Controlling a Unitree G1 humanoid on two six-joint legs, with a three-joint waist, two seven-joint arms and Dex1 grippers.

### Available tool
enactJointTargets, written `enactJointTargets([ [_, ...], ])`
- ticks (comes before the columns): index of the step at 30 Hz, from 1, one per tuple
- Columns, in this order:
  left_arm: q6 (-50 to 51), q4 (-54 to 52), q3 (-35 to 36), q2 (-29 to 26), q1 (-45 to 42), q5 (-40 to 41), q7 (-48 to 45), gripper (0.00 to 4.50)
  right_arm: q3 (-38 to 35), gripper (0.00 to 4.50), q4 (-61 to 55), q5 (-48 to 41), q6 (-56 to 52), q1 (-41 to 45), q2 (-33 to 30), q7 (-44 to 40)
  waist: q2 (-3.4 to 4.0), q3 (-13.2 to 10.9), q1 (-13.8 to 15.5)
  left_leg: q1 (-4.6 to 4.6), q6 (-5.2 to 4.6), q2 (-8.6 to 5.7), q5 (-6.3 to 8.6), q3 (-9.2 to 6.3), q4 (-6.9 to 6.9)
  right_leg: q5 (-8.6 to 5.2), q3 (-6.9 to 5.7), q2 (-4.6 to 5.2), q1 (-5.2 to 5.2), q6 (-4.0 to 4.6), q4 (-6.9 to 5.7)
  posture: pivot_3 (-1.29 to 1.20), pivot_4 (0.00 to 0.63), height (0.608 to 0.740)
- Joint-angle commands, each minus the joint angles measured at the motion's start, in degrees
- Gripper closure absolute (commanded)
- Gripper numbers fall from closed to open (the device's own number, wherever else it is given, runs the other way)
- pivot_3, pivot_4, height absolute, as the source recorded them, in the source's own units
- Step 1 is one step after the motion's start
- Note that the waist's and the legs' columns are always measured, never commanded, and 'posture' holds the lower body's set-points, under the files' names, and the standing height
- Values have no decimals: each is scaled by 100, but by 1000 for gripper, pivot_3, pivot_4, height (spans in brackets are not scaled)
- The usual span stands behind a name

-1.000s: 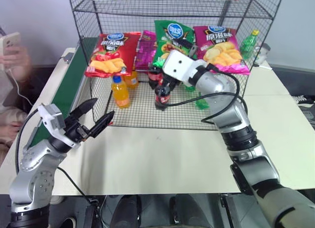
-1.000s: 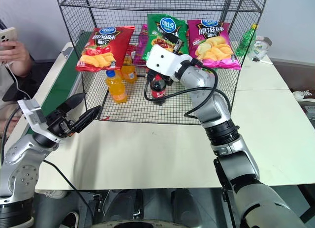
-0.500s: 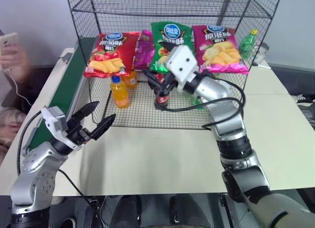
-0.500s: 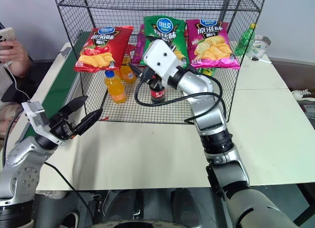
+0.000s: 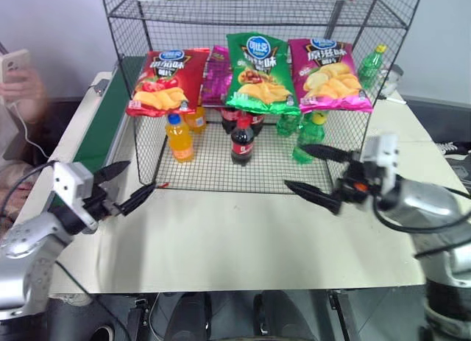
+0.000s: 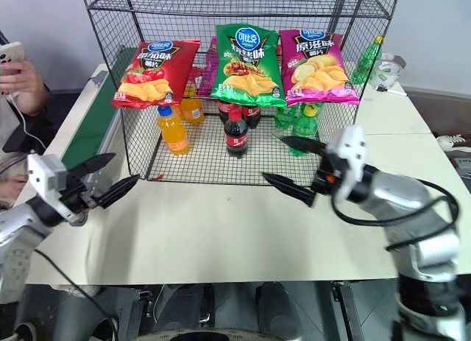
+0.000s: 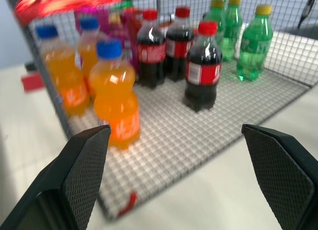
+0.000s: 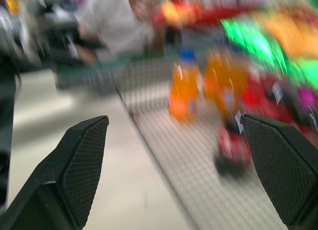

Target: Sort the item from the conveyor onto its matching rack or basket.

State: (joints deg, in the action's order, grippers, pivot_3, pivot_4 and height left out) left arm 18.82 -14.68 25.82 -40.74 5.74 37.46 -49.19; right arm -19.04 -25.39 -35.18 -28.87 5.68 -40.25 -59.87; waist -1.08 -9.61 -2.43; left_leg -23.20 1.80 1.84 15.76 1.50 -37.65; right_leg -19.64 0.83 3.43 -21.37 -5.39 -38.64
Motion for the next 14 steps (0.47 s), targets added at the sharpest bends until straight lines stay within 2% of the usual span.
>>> enactJointTargets([
  [1, 131, 31, 353, -231, 128, 189, -262, 0, -468, 66, 250, -63, 596, -586, -220, -633, 0, 0, 9, 6, 0, 0, 0, 0, 2, 0, 0, 0, 6, 0, 2, 0, 150, 739],
  [5, -106, 206, 427, -305, 298, -93, -375, 0, -696, 66, 722, 159, 1136, -1073, -413, -966, 0, 0, 26, 22, 0, -2, 0, 4, 16, 0, 2, 2, 28, -1, 23, 0, 150, 739],
  [10, -151, 498, 457, -396, 252, -356, -259, 0, -713, 66, 1461, 480, 1856, -998, -539, -1030, 0, 0, 31, 79, 0, -2, 0, 8, 46, 0, 5, 2, 75, 0, 46, 0, 150, 739],
  [14, -378, 552, 446, -381, 206, -587, -160, 0, -616, 66, 1583, 406, 1848, -752, -470, -780, 0, -1, 29, 84, 1, -1, 1, 8, 53, 0, 4, 2, 81, 1, 54, 0, 150, 739],
])
